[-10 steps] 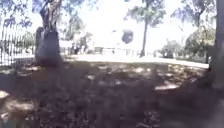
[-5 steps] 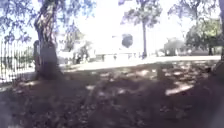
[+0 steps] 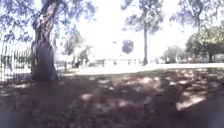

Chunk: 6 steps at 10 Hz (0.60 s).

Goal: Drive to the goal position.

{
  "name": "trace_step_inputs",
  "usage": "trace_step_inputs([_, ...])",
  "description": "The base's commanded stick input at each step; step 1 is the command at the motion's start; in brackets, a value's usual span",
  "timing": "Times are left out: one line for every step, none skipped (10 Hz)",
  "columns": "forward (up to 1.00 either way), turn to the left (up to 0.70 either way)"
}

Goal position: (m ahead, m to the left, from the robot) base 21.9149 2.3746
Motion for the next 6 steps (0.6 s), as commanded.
trace_step_inputs([0.70,0.00])
trace_step_inputs([0.70,0.00])
trace_step_inputs([0.70,0.00])
trace_step_inputs([0.70,0.00])
trace_step_inputs([0.70,0.00])
trace_step_inputs([0.70,0.00])
